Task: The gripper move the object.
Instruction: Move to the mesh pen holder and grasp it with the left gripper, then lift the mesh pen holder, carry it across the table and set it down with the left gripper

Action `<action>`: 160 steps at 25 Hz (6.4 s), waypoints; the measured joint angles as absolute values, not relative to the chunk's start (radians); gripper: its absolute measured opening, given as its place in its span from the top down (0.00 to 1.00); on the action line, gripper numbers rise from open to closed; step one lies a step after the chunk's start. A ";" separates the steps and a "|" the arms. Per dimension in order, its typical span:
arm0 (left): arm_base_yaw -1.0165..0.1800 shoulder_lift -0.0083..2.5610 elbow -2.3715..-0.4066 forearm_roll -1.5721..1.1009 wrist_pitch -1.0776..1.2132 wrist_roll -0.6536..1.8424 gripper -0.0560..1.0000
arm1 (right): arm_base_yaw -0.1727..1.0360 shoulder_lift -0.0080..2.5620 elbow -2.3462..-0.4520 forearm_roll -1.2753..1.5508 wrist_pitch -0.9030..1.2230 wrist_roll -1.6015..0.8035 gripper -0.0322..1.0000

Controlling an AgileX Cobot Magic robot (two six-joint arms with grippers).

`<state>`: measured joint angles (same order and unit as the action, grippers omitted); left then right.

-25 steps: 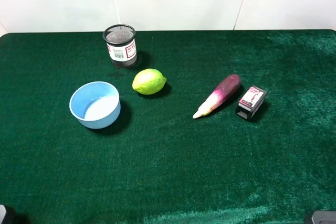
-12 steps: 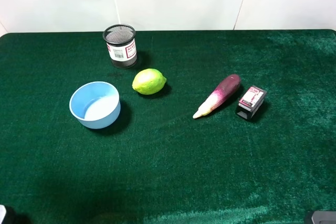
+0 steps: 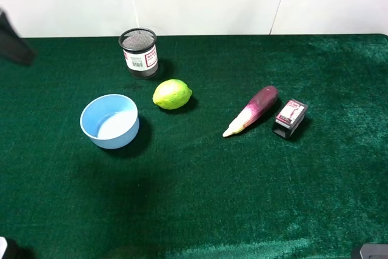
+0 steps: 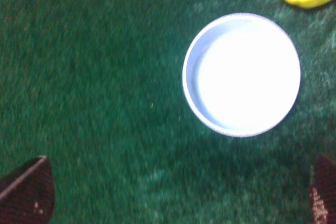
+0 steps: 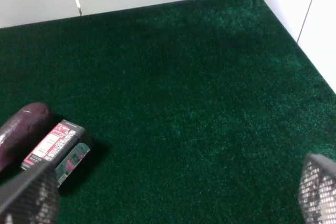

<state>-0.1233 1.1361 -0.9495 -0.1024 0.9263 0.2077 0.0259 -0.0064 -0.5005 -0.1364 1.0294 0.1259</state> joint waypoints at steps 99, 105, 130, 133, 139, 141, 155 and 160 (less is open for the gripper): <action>-0.432 2.221 -1.884 -0.051 0.995 0.331 0.86 | 0.026 -0.006 -0.501 -0.136 1.029 0.126 0.30; -0.435 2.178 -1.953 -0.028 1.133 0.293 0.86 | 0.026 -0.006 -0.501 -0.136 1.029 0.126 0.30; -0.435 1.836 -1.662 0.050 1.159 0.152 0.86 | 0.026 -0.006 -0.501 -0.136 1.029 0.126 0.30; -0.435 1.760 -1.533 0.051 1.157 0.139 0.86 | 0.026 -0.006 -0.501 -0.136 1.029 0.126 0.30; -0.435 1.604 -1.317 0.083 1.100 0.109 0.86 | 0.026 -0.006 -0.501 -0.136 1.029 0.126 0.30; -0.435 1.558 -1.263 0.109 1.076 0.093 0.86 | 0.026 -0.006 -0.501 -0.136 1.029 0.126 0.30; -0.423 1.459 -0.990 0.195 0.879 0.025 0.86 | 0.026 -0.006 -0.501 -0.136 1.029 0.126 0.30; -0.351 1.459 -0.895 0.195 0.761 0.019 0.86 | 0.026 -0.006 -0.501 -0.136 1.029 0.126 0.30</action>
<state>-0.3511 1.4589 -0.8946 0.1946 0.7612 0.0190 0.0259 -0.0064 -0.5005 -0.1364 1.0294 0.1259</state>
